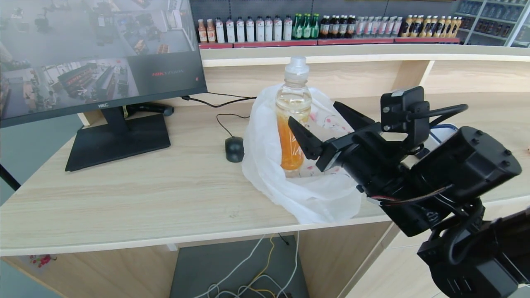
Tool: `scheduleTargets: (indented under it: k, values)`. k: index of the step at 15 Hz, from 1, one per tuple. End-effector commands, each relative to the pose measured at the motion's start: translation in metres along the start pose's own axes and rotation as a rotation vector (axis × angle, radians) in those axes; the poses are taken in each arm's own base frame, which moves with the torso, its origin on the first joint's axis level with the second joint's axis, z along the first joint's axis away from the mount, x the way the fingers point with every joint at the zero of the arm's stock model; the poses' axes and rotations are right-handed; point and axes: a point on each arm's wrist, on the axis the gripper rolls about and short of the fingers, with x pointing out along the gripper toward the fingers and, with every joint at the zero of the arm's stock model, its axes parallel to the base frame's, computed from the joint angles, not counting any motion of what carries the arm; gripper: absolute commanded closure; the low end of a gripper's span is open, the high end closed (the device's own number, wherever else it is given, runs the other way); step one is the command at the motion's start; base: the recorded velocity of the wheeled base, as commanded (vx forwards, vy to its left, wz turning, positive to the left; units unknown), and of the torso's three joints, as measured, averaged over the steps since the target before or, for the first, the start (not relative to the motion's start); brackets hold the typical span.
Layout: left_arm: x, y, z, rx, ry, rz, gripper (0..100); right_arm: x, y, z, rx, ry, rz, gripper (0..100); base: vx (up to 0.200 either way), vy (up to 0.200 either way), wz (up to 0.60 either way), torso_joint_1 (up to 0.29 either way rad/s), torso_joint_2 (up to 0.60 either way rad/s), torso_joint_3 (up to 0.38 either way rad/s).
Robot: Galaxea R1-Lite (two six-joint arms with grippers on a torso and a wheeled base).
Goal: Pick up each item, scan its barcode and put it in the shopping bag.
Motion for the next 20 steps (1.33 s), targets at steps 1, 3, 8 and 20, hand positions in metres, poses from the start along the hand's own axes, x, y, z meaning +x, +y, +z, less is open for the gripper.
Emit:
scheduleTargets:
  k: [1,3,8,20]
  values:
    - [0.000,0.000,0.000,0.000,0.000,0.000,0,-0.009,-0.005,0.015,0.000,-0.030,-0.010,0,0.000,0.000,0.00,0.000,0.00,0.000]
    - [0.000,0.000,0.000,0.000,0.000,0.000,0,-0.010,-0.006,0.016,0.000,-0.033,-0.013,0,0.000,0.000,0.00,0.000,0.00,0.000]
    - [0.000,0.000,0.000,0.000,0.000,0.000,0,-0.010,-0.006,0.014,0.012,-0.029,-0.014,0,-0.120,0.000,0.00,0.006,0.00,0.000]
    - [0.000,0.000,0.000,-0.003,0.000,0.000,0,-0.007,-0.009,0.004,0.016,-0.008,-0.025,0,0.000,-0.117,0.00,0.000,0.00,0.002]
